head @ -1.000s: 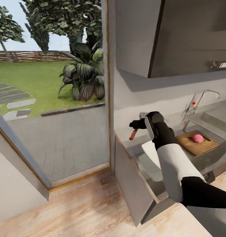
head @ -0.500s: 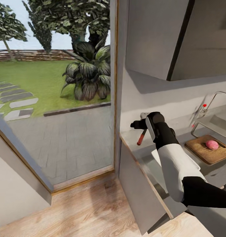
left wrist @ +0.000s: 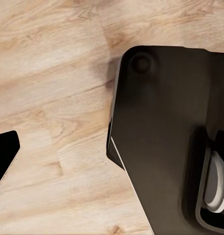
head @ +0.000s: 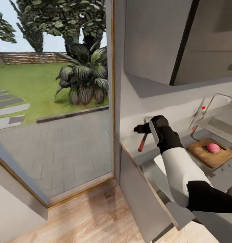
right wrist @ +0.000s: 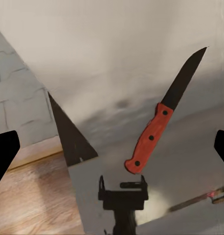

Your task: In the kitchen, take the Vidalia onion out of the sink, dice it on the chopping board with the paring knife, put the diced onion into the bowl on the countertop, then place both the paring knife and the chopping board into the sink.

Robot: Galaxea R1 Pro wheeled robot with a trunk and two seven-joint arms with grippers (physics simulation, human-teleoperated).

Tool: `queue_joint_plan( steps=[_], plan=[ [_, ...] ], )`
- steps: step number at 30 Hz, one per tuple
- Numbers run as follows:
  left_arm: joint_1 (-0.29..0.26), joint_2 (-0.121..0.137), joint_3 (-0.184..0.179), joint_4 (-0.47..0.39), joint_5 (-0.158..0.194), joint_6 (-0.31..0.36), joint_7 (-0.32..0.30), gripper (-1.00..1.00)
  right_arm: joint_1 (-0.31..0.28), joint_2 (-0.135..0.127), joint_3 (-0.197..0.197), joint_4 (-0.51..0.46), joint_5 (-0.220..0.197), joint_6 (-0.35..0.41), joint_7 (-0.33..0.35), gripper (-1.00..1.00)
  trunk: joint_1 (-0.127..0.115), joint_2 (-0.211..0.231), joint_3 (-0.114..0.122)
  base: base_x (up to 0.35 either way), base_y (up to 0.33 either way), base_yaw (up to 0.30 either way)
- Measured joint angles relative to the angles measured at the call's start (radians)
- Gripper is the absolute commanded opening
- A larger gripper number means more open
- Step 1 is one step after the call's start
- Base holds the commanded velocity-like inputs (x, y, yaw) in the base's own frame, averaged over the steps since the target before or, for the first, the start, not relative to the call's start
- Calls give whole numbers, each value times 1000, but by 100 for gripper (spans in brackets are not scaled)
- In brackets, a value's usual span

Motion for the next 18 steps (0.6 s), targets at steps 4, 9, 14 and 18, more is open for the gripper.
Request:
queue_joint_plan(
  steps=[4, 9, 14, 18],
  plan=[
    [0, 0, 0, 0, 0, 0, 0, 100, 0, -1, 0, 1, 0, 0, 0, 100, 0, 0, 4, 22, 15, -226],
    [0, 0, 0, 0, 0, 1, 0, 100, 0, -4, -1, 16, 0, 0, -3, 100, 0, 0, 9, 6, 4, -226],
    [0, 0, 0, 0, 0, 2, 0, 100, 0, -6, -1, 26, 1, -2, -16, 100, 0, 0, 15, 1, 21, -226],
    [0, 0, 0, 0, 1, 2, 0, 100, 0, -6, 0, 27, 1, -2, -17, 100, 0, 0, 19, 48, 174, -174]
  ],
)
